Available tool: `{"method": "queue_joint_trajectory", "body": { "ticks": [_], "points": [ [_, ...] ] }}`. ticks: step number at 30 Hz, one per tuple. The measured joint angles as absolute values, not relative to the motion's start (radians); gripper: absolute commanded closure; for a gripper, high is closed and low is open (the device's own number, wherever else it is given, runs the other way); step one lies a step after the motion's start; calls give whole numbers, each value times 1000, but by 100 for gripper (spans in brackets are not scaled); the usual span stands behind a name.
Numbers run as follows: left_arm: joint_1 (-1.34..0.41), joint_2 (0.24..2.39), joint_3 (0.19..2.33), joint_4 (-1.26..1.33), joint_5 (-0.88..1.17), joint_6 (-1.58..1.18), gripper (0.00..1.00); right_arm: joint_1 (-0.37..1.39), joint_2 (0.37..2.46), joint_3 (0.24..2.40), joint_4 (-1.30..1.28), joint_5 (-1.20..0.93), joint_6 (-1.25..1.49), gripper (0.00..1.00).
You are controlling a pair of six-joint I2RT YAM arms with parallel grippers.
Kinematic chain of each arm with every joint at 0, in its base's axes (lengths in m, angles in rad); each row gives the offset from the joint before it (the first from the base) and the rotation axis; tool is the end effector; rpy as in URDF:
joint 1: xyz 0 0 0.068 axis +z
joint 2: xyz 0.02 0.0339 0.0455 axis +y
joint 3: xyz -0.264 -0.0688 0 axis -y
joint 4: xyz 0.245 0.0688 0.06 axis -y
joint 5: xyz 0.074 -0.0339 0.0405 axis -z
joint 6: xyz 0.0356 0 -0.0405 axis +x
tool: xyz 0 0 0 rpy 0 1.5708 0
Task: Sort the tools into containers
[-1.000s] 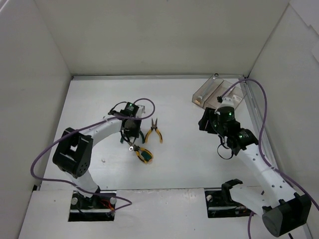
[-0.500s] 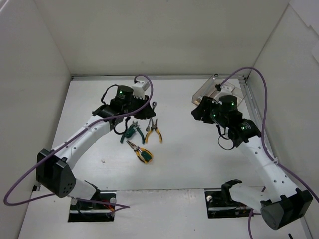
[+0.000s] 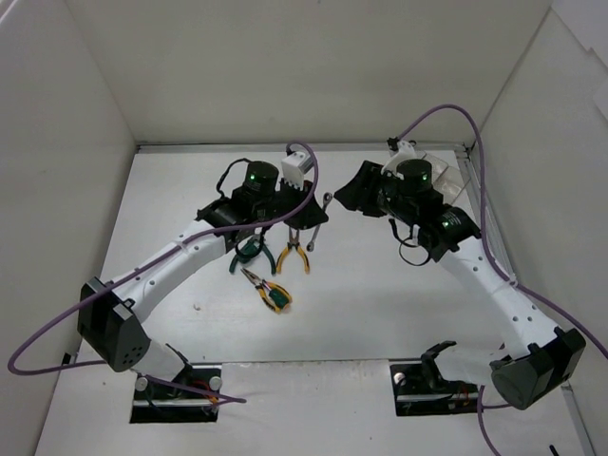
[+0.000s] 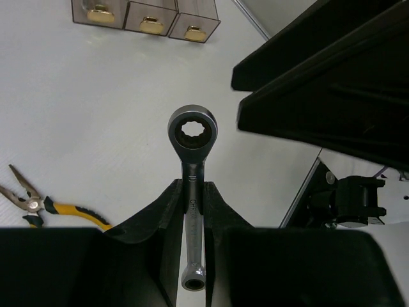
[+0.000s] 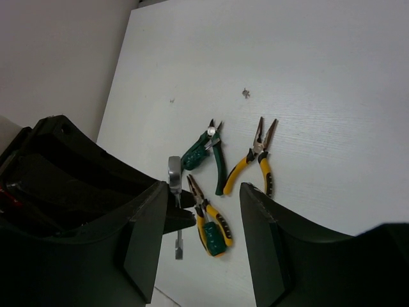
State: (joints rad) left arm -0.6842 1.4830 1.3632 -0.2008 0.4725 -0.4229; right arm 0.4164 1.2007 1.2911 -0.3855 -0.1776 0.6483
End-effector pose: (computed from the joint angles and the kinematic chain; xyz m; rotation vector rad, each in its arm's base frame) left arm 0.2591 -0.2322 0.3735 0.6078 1.9466 -1.1737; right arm 0.2420 0.1139 0.4098 0.0981 1.9585 0.8862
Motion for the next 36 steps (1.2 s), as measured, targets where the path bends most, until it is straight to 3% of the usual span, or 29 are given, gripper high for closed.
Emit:
{"method": "queue_joint_trajectory", "body": {
  "ticks": [18, 21, 24, 27, 28, 31, 33, 34, 36],
  "points": [
    [-714, 1530, 1423, -197, 467, -422, 100, 501, 1244, 1293, -334, -149, 685, 58],
    [-717, 1530, 1424, -198, 469, -423, 100, 509, 1245, 1293, -333, -134, 684, 63],
    [-723, 1530, 1424, -197, 469, -423, 100, 514, 1245, 1293, -332, -125, 680, 75],
    [-724, 1530, 1424, -197, 466, -423, 100, 515, 1245, 1290, -337, -104, 674, 91],
    [-724, 1530, 1424, -197, 462, -423, 100, 515, 1245, 1288, -337, -96, 673, 100],
    [-724, 1530, 1424, -199, 459, -422, 100, 516, 1246, 1283, -334, -88, 670, 100],
    [-724, 1530, 1424, -202, 456, -422, 90, 517, 1246, 1279, -329, -88, 666, 100],
    [-724, 1530, 1424, -205, 455, -422, 70, 517, 1246, 1276, -326, -86, 665, 100],
    [-725, 1530, 1424, -205, 452, -420, 56, 519, 1246, 1270, -324, -82, 655, 100]
  ]
}}
